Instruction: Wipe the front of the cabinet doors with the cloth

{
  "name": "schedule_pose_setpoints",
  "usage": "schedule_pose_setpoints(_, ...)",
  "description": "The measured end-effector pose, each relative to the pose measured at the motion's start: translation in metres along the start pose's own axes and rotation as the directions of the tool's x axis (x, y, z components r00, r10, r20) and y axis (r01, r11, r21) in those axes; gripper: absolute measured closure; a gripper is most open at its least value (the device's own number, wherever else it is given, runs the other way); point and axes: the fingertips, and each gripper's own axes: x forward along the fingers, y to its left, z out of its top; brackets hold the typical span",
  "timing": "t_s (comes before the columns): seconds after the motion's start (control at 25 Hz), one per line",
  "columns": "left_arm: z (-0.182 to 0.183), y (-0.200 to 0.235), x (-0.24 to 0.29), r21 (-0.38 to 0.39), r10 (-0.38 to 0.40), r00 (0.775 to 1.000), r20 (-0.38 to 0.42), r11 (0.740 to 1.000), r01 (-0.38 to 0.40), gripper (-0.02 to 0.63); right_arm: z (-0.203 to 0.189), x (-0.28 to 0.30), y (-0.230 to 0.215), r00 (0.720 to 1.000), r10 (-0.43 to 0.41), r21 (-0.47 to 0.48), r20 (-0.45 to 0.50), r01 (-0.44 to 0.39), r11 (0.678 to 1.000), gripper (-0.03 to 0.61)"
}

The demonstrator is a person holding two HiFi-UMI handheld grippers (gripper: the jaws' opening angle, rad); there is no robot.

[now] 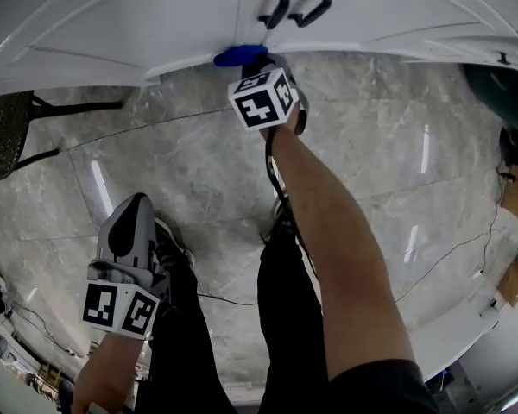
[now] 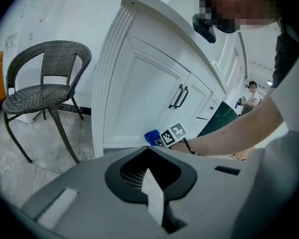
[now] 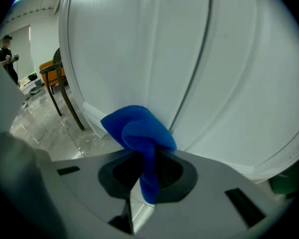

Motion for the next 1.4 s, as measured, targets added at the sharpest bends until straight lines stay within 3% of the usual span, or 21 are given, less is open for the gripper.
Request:
schedule_pose_setpoints(0.16,0.008,-0.022,-0.01,0.039,-0.012,1.0,-0.022,0.999,0.012,0.614,-0.009,-0.043,-0.001,1.0,0.008,0.077,-0.014,-0.007,0.997,0.528)
schedule_pose_setpoints(0.36,0.048,-0.051,-0.041,0.107,-0.034,0.999,0.01,0.994,0.033,0.615,0.005,-0.153,0.02,0.994,0.045,0.145,0.102,-0.06,0.988,0.528)
schedule_pose_setpoints(0.6,0.112,-0.059,-0.106,0.099,0.052,0.998,0.023,0.994,-0.054,0.615,0.04,-0.31,0.028,0.982,0.036,0.278,0.186,-0.088,0.957,0.528)
schedule_pose_setpoints(0.84,0.212,-0.116,-0.15,0.171,0.091,0.99,0.111,0.979,-0.109,0.615,0.115,-0.41,0.007,0.949,0.05,0.252,0.311,-0.133,0.959,0.527)
schedule_pose_setpoints(0.96,0.245,-0.151,-0.161,0.157,0.112,0.98,0.163,0.978,-0.137,0.615,0.135,-0.45,-0.004,0.943,0.064,0.237,0.327,-0.147,0.96,0.528)
schedule_pose_setpoints(1.16,0.264,-0.214,-0.167,0.122,0.091,0.979,0.183,0.986,-0.115,0.615,0.145,-0.502,-0.025,0.948,0.079,0.206,0.31,-0.148,0.967,0.528)
schedule_pose_setpoints(1.4,0.255,-0.213,-0.135,0.149,0.031,0.986,0.162,0.987,-0.055,0.615,0.142,-0.478,-0.043,0.969,0.007,0.169,0.248,-0.05,0.984,0.527)
